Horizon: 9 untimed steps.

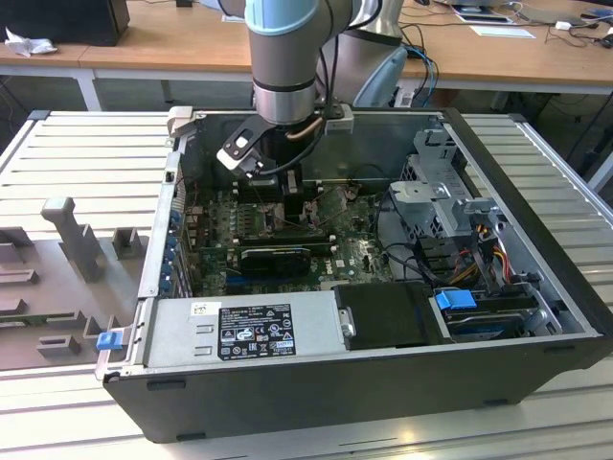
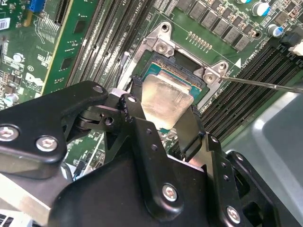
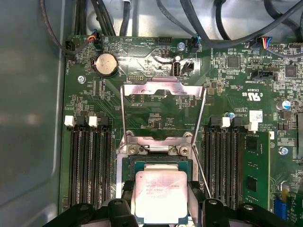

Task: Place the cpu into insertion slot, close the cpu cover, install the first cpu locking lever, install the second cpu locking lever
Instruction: 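Place the cpu into insertion slot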

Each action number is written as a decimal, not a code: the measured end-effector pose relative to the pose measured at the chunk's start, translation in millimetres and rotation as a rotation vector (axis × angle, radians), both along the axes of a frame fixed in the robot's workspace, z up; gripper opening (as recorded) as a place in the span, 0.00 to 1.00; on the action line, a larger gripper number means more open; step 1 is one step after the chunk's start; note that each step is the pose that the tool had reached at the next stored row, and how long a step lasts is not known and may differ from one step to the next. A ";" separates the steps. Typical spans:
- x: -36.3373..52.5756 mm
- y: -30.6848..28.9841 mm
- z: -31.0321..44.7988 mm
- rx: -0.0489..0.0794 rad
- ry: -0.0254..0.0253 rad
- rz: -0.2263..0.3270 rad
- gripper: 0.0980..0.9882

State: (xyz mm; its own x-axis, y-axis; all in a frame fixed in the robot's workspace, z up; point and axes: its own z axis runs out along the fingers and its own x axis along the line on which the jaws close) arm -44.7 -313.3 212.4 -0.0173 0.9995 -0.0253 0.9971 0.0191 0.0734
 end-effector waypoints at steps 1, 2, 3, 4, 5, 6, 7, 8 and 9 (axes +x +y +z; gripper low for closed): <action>-0.1 0.0 -0.5 0.000 0.0001 0.000 0.48; -0.1 0.3 -1.7 0.000 0.0000 -0.002 0.48; -0.1 0.7 -2.8 0.000 0.0001 -0.004 0.48; -0.1 1.0 -3.7 0.000 0.0002 -0.005 0.48; -0.1 1.3 -4.4 0.000 0.0003 -0.006 0.48; -0.1 1.6 -5.3 0.000 0.0004 -0.007 0.48; -0.1 1.9 -6.0 0.000 0.0005 -0.009 0.48; -0.1 2.3 -6.5 0.000 0.0007 -0.012 0.48; -0.1 2.6 -7.0 0.000 0.0007 -0.015 0.48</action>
